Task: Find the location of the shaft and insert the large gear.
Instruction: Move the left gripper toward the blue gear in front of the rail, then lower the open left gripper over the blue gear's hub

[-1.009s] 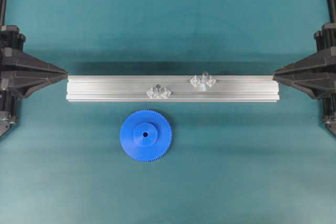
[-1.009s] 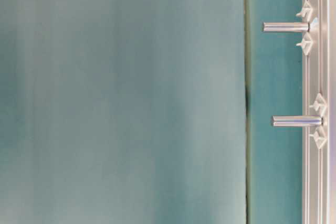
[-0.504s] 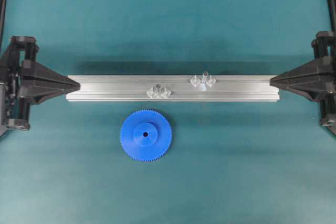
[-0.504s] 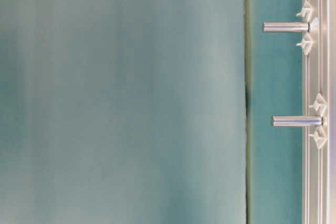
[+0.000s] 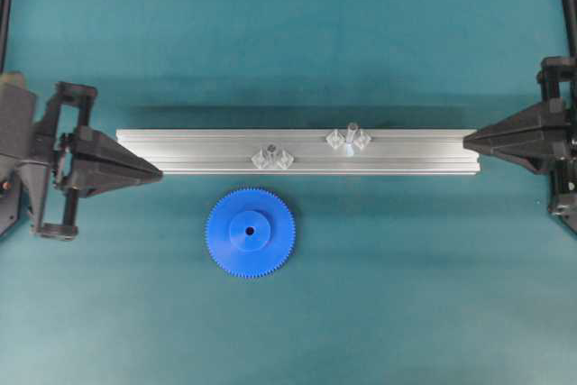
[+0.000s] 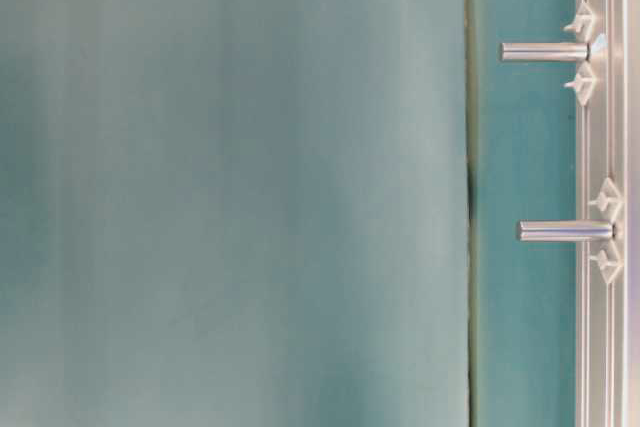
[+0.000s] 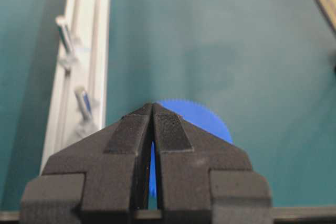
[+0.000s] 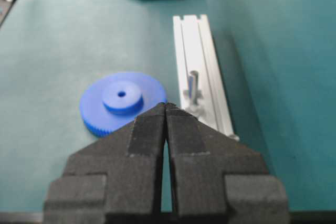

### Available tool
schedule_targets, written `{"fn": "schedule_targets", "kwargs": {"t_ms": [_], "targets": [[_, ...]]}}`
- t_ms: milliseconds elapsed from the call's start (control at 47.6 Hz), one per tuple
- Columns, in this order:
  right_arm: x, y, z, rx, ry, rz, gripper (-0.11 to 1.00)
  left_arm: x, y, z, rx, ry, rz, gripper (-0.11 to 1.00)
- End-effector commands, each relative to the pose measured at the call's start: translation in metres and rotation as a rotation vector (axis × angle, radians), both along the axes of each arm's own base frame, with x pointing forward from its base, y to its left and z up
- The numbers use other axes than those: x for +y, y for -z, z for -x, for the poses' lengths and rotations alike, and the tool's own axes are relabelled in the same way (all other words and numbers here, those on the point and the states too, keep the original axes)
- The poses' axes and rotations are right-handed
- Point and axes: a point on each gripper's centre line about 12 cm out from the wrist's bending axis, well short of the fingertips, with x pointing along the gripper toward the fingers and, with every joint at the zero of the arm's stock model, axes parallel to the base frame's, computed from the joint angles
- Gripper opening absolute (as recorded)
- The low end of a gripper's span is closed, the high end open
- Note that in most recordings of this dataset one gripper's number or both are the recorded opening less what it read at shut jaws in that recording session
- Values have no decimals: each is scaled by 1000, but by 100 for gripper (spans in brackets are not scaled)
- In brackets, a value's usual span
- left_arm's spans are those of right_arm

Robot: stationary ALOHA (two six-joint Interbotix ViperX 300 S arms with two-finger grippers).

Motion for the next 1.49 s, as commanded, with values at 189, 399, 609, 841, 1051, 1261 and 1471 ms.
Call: {"fn": "schedule_targets", "kwargs": {"t_ms": [189,399,609,841,1051,1261,1471], "targets": [[-3,5,0,32,16,-16,0,-8,7,-24,68,13,20,0],[-3,8,1,41,18,-17,0,-15,20,-42,134,16,41,0],[-3,11,2,58,17,-16,0,-20,32,-66,188,21,41,0],[-3,11,2,61,17,-16,0,-24,45,-91,241,21,35,0],[-3,11,4,61,17,-17,0,-26,52,-108,323,17,23,0],[-2,11,5,68,16,-16,0,-27,57,-116,402,12,15,0],[-2,10,7,70,16,-18,0,-27,58,-120,442,11,9,0]]}}
